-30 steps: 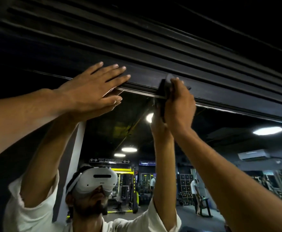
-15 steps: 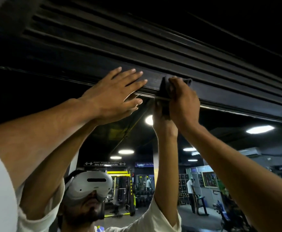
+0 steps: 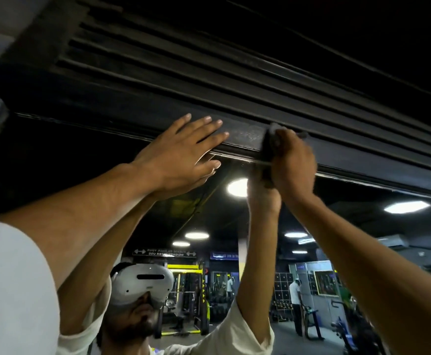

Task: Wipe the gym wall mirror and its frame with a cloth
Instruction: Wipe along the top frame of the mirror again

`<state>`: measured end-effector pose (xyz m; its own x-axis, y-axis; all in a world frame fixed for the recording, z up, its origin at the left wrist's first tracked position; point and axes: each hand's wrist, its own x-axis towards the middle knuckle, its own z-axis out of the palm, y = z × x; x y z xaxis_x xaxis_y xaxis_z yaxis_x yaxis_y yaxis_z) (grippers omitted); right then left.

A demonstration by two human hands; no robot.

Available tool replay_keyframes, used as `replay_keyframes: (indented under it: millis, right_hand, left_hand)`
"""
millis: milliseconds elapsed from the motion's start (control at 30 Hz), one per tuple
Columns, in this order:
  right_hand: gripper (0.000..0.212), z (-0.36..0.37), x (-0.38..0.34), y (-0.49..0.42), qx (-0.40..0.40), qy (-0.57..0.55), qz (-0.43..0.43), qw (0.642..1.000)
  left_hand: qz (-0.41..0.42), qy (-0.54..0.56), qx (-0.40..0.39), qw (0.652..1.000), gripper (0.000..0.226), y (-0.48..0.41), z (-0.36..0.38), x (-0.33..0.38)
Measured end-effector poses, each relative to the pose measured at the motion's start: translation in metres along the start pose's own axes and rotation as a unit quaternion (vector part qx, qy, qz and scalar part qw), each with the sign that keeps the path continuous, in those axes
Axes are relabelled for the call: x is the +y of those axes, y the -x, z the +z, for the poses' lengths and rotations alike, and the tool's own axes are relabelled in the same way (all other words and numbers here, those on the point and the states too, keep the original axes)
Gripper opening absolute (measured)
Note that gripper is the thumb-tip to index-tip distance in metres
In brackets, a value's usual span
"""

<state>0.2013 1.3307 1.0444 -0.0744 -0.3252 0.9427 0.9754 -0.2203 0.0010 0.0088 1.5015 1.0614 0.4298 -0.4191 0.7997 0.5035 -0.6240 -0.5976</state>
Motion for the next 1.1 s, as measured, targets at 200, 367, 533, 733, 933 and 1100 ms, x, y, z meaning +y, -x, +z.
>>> replay_keyframes:
  millis: [200,367,533,733,933,1100]
  right_hand:
    - [0.066,0.010,-0.026,0.048,-0.020,-0.091,0.047,0.995]
    - [0.064,-0.006,-0.042,0.052,-0.062,-0.096,0.001,0.993]
    - [0.055,0.000,-0.024,0.045,0.004,-0.152,0.136,0.979]
    - [0.050,0.010,-0.088,0.053,-0.063,-0.196,0.045,0.977]
    - [0.031,0.003,-0.057,0.022,0.027,-0.174,0.107,0.978]
    - [0.037,0.048,-0.113,0.035,0.032,-0.125,0.090,0.988]
  left_hand:
    - [-0.009,-0.015,0.003,1.000,0.081,0.000,0.001,0.003]
    - [-0.021,-0.025,0.007,0.999,0.078,0.005,0.000,0.008]
    - [-0.022,-0.043,0.010,0.999,0.078,0.006,0.000,0.008]
    - [-0.024,-0.041,-0.011,0.999,0.081,0.004,-0.002,0.008]
    - [-0.001,-0.068,-0.042,0.997,0.089,0.024,-0.031,-0.051]
    - [-0.033,-0.087,-0.016,0.996,0.086,0.062,-0.041,-0.102]
